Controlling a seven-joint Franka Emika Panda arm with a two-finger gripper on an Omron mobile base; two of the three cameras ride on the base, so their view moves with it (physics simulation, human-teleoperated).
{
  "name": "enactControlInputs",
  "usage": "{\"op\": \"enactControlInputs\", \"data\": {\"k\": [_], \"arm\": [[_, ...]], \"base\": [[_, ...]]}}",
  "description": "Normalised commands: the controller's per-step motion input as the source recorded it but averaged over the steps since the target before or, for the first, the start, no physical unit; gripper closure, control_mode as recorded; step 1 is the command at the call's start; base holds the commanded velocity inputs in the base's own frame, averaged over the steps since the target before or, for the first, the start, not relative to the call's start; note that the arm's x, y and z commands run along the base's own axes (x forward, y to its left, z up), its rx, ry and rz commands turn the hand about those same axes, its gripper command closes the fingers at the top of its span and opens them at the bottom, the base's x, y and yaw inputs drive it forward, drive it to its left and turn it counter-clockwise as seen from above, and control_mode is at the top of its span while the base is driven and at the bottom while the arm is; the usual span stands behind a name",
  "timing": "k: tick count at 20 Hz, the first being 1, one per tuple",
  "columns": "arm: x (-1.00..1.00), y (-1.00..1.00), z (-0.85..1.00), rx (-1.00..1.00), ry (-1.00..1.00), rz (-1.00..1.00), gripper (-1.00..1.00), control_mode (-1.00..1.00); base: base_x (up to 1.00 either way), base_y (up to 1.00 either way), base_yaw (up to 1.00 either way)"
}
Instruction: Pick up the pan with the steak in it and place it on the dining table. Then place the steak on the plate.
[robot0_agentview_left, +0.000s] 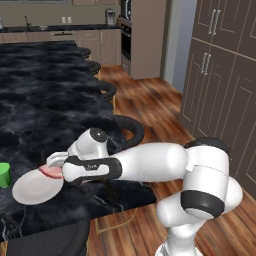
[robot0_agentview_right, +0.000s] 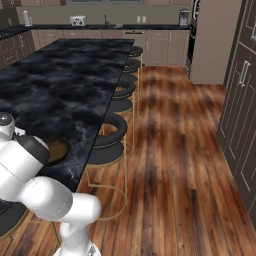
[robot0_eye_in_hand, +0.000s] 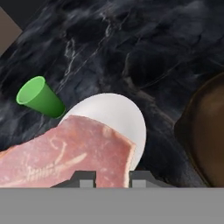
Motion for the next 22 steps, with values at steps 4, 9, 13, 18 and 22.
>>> {"op": "enactControlInputs", "data": {"k": [4, 9, 13, 18, 22], "arm": [[0.00, 0.35, -0.14, -0.06, 0.00, -0.01, 1.00, -1.00], [0.00, 0.42, -0.22, -0.06, 0.00, -0.01, 1.00, -1.00], [0.00, 0.21, -0.07, -0.01, 0.00, 0.00, 1.00, -1.00], [0.15, 0.33, -0.24, -0.01, 0.00, 0.00, 1.00, -1.00], [0.21, 0.21, -0.19, -0.03, 0.00, -0.03, 1.00, -1.00]], "base": [[0.00, 0.00, 0.00], [0.00, 0.00, 0.00], [0.00, 0.00, 0.00], [0.00, 0.00, 0.00], [0.00, 0.00, 0.00]]}}
